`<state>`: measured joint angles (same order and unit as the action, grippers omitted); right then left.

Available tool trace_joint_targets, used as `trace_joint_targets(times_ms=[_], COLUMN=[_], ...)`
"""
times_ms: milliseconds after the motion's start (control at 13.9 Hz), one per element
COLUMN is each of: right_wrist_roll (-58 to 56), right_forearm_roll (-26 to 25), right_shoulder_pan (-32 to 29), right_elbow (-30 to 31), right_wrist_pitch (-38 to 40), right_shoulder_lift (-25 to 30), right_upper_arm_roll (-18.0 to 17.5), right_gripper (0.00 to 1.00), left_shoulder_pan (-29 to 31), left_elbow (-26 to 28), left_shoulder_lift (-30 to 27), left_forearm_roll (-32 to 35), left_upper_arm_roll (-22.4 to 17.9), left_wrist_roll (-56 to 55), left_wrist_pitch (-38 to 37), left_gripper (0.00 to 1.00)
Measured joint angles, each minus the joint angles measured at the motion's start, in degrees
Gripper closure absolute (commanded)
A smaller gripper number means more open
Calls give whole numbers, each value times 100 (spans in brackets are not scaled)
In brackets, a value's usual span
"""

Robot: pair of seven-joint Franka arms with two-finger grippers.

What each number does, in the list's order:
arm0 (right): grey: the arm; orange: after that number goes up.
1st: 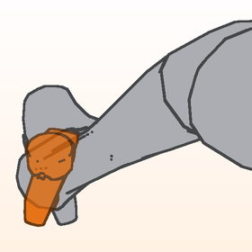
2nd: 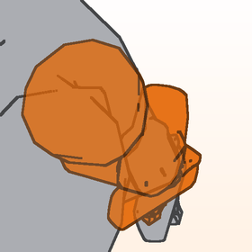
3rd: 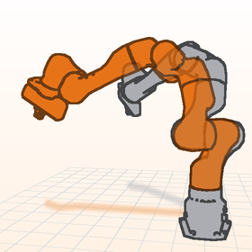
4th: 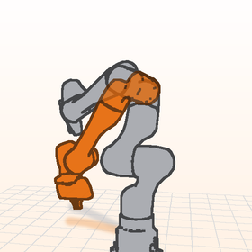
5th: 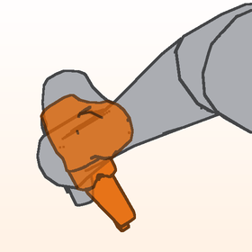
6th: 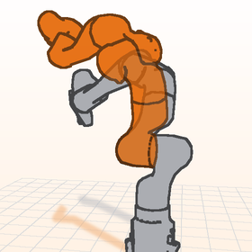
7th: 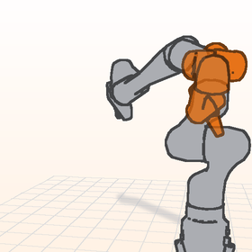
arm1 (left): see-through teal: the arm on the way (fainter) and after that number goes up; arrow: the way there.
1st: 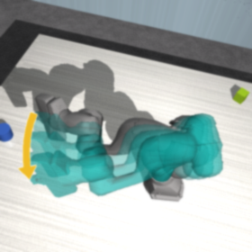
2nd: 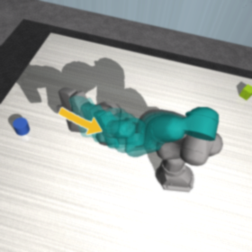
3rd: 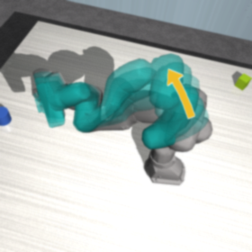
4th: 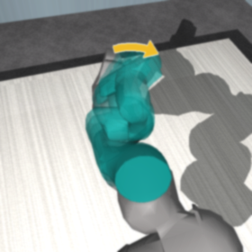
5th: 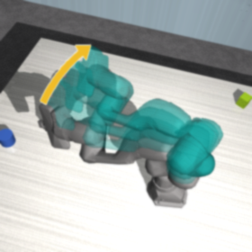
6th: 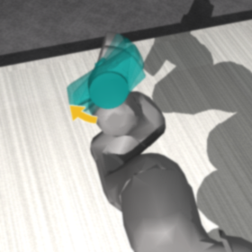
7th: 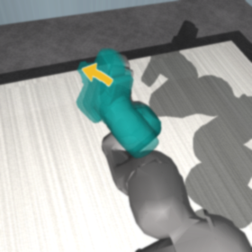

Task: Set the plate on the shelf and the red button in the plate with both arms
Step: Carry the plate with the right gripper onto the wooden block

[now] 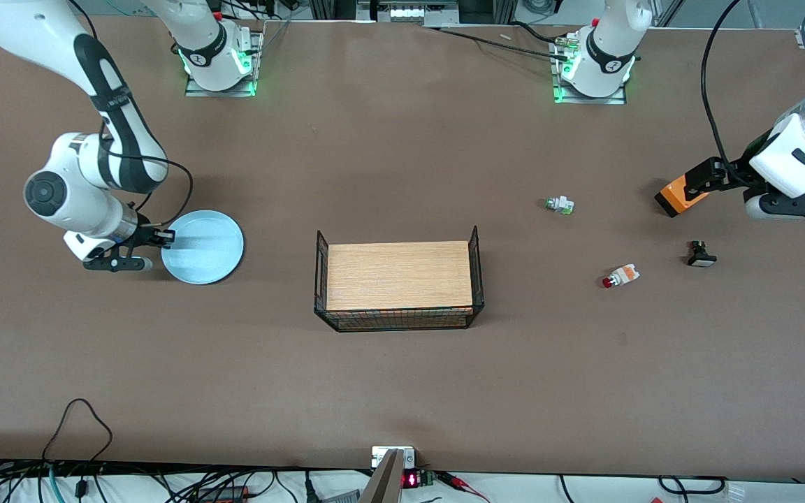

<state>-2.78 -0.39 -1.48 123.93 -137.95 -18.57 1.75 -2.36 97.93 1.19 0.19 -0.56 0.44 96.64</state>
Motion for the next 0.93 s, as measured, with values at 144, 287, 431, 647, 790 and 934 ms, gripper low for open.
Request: trace_joint_targets(times_ms=[144, 287, 431, 647, 790, 934], right_wrist_roll=[63, 197, 297, 1053, 2002, 3089], right_forearm_roll=[18, 195, 475, 885, 1062, 1324], right_shoulder_pan=[6, 8, 9, 36, 252, 658], right_elbow=[-243, -381, -501, -1110, -1673, -2116], right_wrist_pitch=[664, 1305, 1769, 2693, 3248, 3531], right_shoulder_lift=[375, 797, 1165, 1464, 1524, 1529], right_upper_arm_roll=[-118, -188, -252, -464, -608, -667], right_gripper=[100, 100, 100, 100, 100, 100], left_shoulder_pan=[0, 0, 0, -1, -3, -3], left_elbow=[-1, -1, -2, -3, -4, -6], left_shoulder_lift=[0, 0, 0, 0, 0, 0], left_forearm_roll=[0, 0, 0, 0, 0, 0], left_upper_arm_roll=[0, 0, -1, 3, 7, 7], left_wrist_roll=[0, 0, 0, 0, 0, 0], left_wrist_pitch=[-11, -52, -78, -85, -86, -87], left_gripper=[0, 0, 0, 0, 0, 0])
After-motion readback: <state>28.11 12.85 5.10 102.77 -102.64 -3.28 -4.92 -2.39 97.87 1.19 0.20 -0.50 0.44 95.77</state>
